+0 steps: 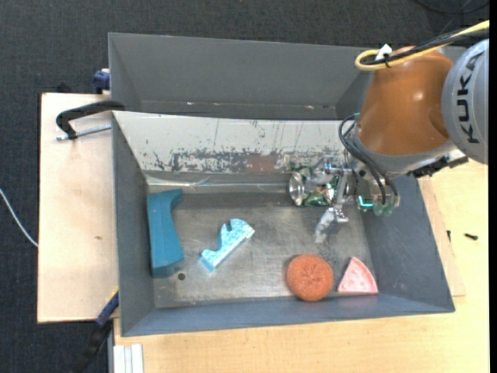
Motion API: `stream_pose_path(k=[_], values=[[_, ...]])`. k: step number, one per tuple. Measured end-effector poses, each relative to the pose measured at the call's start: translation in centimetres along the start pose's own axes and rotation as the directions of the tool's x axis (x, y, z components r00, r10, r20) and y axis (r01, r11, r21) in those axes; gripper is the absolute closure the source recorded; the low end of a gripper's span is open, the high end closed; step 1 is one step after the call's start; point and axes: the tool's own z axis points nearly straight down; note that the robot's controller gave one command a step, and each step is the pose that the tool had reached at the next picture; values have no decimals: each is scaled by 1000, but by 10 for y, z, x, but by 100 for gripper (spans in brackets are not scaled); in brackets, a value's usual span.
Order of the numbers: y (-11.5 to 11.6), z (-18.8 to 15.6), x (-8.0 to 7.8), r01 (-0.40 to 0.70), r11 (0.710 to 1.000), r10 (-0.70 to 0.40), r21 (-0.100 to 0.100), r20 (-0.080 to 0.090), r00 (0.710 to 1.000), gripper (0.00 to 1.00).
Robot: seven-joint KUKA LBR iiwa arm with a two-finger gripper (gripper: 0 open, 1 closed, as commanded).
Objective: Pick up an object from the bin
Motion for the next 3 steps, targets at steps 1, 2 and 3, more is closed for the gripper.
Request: stream_pose_path(k=[1,2,3], values=[[0,-3,-1,1,1000,-1,1,6,1000,0],[-5,69,28,-8,1000,8,1,9,1000,0],[-30,112,-6,194,981,-194,1,7,981,0]])
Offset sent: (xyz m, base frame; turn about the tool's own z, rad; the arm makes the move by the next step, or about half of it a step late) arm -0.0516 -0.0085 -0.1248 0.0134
